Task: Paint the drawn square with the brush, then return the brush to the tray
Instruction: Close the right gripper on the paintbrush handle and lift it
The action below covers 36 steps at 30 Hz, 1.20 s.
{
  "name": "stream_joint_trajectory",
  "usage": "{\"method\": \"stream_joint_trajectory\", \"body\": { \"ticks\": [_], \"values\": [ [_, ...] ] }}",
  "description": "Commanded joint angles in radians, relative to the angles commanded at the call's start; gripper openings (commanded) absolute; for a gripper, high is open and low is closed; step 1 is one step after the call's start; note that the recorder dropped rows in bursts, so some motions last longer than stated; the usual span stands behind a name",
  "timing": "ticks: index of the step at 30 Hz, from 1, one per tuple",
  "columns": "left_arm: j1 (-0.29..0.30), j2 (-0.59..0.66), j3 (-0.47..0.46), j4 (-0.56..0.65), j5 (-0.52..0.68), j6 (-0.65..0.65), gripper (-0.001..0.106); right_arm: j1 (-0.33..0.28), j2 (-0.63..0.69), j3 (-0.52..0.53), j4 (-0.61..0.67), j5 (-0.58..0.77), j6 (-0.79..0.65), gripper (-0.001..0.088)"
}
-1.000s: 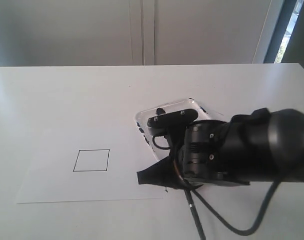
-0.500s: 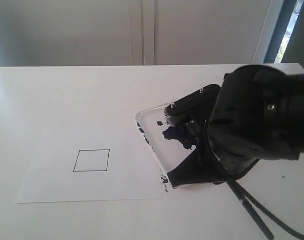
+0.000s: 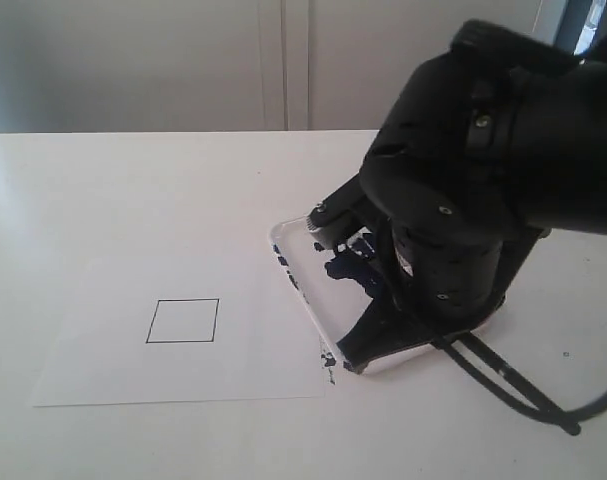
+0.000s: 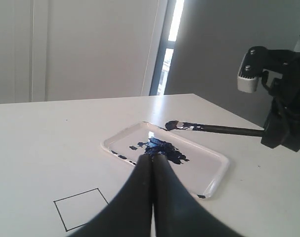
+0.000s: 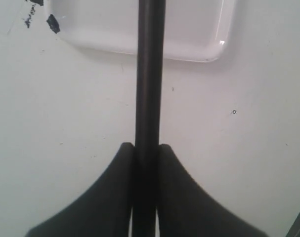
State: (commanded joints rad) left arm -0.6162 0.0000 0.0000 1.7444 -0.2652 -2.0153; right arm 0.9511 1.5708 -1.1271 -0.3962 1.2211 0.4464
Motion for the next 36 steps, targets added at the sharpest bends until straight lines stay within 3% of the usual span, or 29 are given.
{"method": "stream_joint_trajectory", "body": {
  "ticks": [7, 11, 18, 29, 33, 36],
  "values": [
    [0.000, 0.000, 0.000, 0.000, 0.000, 0.000, 0.000, -0.106, 0.017, 0.000, 0.132, -0.063, -0.096, 0.0000],
    [0.000, 0.000, 0.000, 0.000, 0.000, 0.000, 0.000, -0.180, 0.091, 0.000, 0.133, -0.097, -0.114, 0.0000],
    [0.000, 0.000, 0.000, 0.000, 0.000, 0.000, 0.000, -0.239, 0.155, -0.015, 0.135, -0.203, -0.116, 0.0000],
    [0.000, 0.000, 0.000, 0.000, 0.000, 0.000, 0.000, -0.245, 0.184, -0.017, 0.246, -0.203, -0.200, 0.0000],
    [0.000, 0.000, 0.000, 0.000, 0.000, 0.000, 0.000, -0.245, 0.182, -0.017, 0.229, -0.241, -0.192, 0.0000],
    [0.000, 0.000, 0.000, 0.000, 0.011, 0.031, 0.000, -0.245, 0.175, -0.017, 0.147, -0.243, -0.108, 0.0000]
  ]
}}
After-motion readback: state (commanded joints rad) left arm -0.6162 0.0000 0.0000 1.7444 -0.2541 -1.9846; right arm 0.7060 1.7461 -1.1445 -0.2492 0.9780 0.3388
